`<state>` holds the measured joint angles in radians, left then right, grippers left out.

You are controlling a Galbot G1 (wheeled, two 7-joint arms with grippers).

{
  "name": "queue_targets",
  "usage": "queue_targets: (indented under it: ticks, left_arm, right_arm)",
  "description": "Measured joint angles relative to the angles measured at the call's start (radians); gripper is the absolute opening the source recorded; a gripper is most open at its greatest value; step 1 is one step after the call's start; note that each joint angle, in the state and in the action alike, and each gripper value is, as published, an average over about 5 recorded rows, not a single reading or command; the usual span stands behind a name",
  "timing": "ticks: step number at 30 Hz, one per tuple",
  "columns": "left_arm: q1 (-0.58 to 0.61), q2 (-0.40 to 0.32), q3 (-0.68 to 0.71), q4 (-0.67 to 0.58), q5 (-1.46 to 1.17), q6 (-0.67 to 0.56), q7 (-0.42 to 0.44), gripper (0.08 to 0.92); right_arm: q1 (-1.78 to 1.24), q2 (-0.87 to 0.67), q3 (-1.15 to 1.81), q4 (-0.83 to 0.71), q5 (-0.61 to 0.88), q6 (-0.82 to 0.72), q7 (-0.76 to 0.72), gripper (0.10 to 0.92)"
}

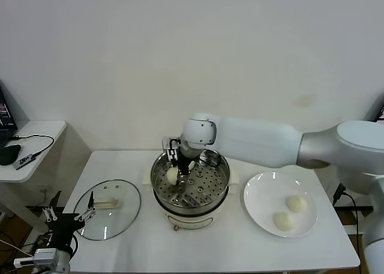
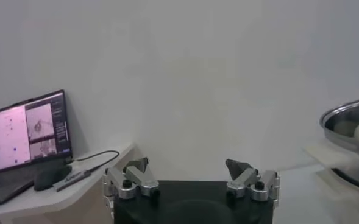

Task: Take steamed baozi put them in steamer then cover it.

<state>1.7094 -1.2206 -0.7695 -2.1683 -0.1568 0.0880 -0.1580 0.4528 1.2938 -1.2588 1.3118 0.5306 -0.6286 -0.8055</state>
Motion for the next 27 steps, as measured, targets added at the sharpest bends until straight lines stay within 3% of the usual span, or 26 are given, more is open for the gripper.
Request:
queue_targets:
  ticks: [9,17,27]
  left_arm:
    - [-0.001,-0.001,0.004,-0.001,0.0,-0.001,0.0,0.823]
    - [-0.002,0.004,0.005,-0.005,0.0,-0.001,0.0,0.823]
    - [-0.012,0.014,0.024,-0.005,0.003,0.002,0.001,0.823]
  right_arm:
    - [0.003,0.008,-0.004,0.002,0.01,-0.012,-0.013,0.816]
    - [0.099,-0.066,-0.025,0.056,-0.018,0.03,-0.098,0.823]
    - [0.226,-0.306,-0.062,0.191,-0.118,0.136,-0.238,0.823]
